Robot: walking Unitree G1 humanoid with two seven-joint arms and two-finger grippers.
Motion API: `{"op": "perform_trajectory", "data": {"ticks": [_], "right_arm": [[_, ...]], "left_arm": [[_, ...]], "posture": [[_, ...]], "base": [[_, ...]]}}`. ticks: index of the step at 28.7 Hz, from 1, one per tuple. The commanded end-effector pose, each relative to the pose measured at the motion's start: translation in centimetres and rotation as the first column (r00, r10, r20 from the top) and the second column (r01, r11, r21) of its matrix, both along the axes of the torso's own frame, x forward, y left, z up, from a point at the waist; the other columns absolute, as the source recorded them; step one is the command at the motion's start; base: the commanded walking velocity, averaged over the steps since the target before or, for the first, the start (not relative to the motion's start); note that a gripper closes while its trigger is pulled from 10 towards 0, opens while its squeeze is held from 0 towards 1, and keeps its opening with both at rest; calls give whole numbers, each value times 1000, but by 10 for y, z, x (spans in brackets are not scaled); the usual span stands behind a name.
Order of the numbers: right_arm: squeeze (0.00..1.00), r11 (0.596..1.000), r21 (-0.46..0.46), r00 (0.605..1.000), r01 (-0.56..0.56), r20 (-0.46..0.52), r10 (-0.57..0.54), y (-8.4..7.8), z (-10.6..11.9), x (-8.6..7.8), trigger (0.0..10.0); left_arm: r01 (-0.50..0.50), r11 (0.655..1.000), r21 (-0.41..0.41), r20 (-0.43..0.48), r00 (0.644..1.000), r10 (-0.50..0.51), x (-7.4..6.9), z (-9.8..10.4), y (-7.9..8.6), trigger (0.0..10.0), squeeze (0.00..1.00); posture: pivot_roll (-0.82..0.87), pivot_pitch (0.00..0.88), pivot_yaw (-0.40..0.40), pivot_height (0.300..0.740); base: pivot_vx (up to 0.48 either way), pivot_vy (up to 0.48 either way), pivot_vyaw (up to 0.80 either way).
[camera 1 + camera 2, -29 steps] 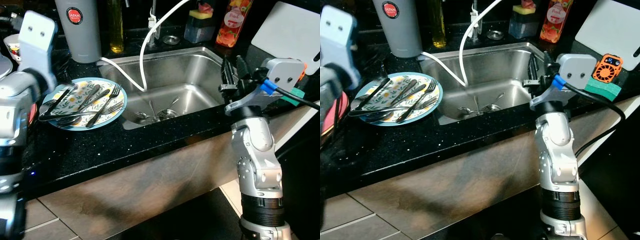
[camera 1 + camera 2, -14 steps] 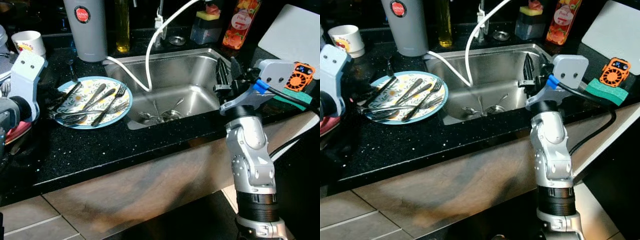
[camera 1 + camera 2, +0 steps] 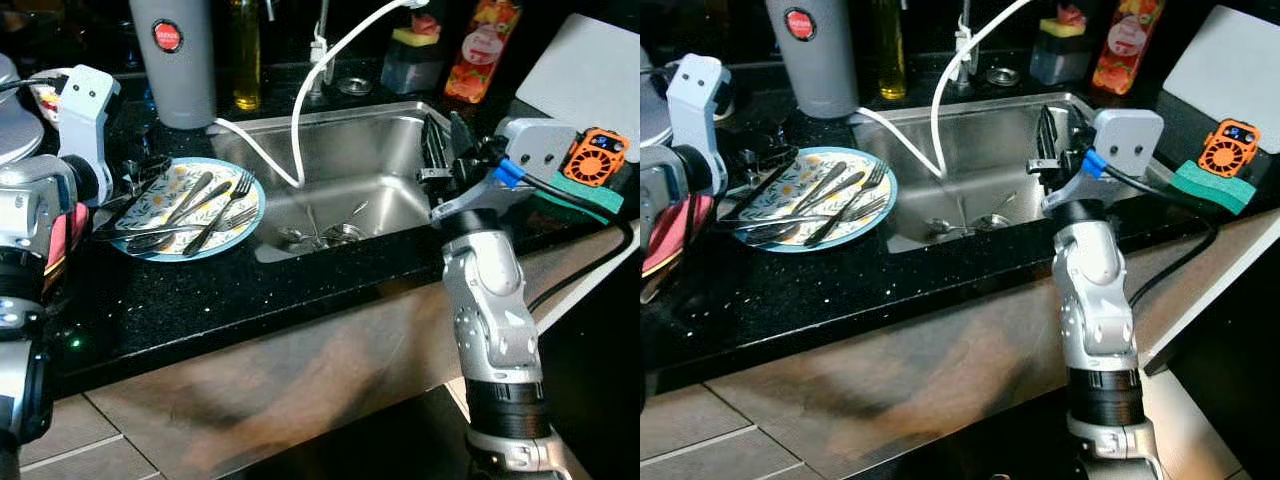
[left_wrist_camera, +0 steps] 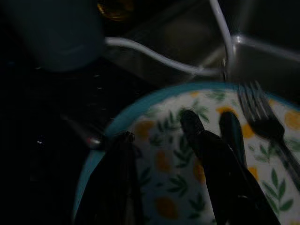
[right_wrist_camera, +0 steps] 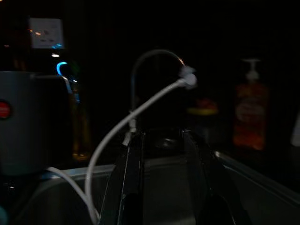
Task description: Kitchen organization
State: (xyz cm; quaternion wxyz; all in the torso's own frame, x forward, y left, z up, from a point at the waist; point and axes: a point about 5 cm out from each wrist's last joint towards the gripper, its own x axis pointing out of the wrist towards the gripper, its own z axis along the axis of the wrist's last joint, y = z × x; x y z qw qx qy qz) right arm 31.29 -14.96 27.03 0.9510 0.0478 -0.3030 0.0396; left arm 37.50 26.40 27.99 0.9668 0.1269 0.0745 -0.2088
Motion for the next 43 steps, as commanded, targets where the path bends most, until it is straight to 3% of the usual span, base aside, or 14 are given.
{"op": "perform_trajectory", "data": {"ticks": [1, 8, 13, 14, 15, 16, 18, 28, 29, 31, 32, 33, 35, 43], "right_arm": [[0, 1000, -1, 1000, 23, 6, -23, -5, 1, -3, 10000], [0, 1000, 5, 1000, 16, 7, -16, -2, -1, -2, 10000], [0, 1000, -3, 1000, 4, 12, -4, 0, 3, -1, 10000], [0, 1000, -3, 1000, 7, 10, -7, -1, 2, -1, 10000], [0, 1000, -3, 1000, 7, 10, -7, -1, 2, -1, 10000], [0, 1000, -2, 1000, 9, 7, -9, -1, 2, -2, 10000], [0, 1000, -2, 1000, 9, 5, -9, -1, 1, -3, 10000], [0, 1000, -7, 1000, 5, -2, -5, -1, 2, -3, 10000], [0, 1000, -5, 1000, 5, -2, -5, -1, 2, -3, 10000], [0, 1000, -5, 1000, 5, -2, -5, -1, 2, -3, 10000], [0, 1000, -4, 1000, 5, -2, -5, 0, 2, -3, 10000], [0, 1000, -4, 1000, 3, -1, -3, 0, 2, -3, 10000], [0, 1000, -4, 1000, 1, -1, -1, 1, 2, -3, 10000], [0, 1000, -4, 1000, -3, 4, 3, 1, 5, -1, 10000]], "left_arm": [[11, 998, 67, -46, 999, -8, -1, -9, 4, 10000, 0], [-30, 977, 210, -97, 994, 51, -3, -26, 19, 10000, 0], [-88, 971, 224, -122, 986, 118, -2, -40, 24, 10000, 0], [-100, 971, 215, -121, 984, 128, -2, -42, 24, 4392, 0], [-100, 971, 215, -121, 984, 128, -2, -42, 24, 4392, 0], [-112, 973, 203, -120, 983, 138, -2, -43, 25, 1216, 0], [-113, 976, 187, -115, 984, 136, -2, -43, 24, 0, 0], [-127, 991, 53, 29, 992, 125, 4, -22, 9, 0, 0], [-123, 992, -18, 174, 977, 125, 5, 2, 0, 0, 0], [-123, 992, -18, 174, 977, 125, 5, 2, 0, 0, 0], [-112, 992, -58, 248, 961, 123, 3, 15, -3, 3961, 0], [-100, 987, -123, 344, 929, 137, 1, 35, -7, 10000, 0], [-77, 973, -219, 466, 867, 173, -6, 66, -10, 10000, 0], [-60, 947, -316, 637, 727, 258, -10, 108, -26, 10000, 0]], "posture": [[84, 31, 1, 740], [102, 34, -8, 740], [98, 43, -8, 740], [95, 49, -16, 740], [95, 49, -16, 740], [91, 46, -16, 740], [88, 50, -17, 740], [76, 69, -24, 740], [73, 69, -24, 740], [73, 69, -24, 740], [73, 69, -24, 740], [70, 68, -29, 740], [68, 66, -30, 740], [72, 62, -40, 740]], "base": [[0, 0, 0], [0, 0, 0], [0, 0, 0], [0, 0, 0], [0, 0, 0], [0, 0, 0], [0, 0, 0], [0, 0, 0], [0, 0, 0], [0, 0, 0], [0, 0, 0], [0, 0, 0], [0, 0, 0], [0, 0, 0]]}}
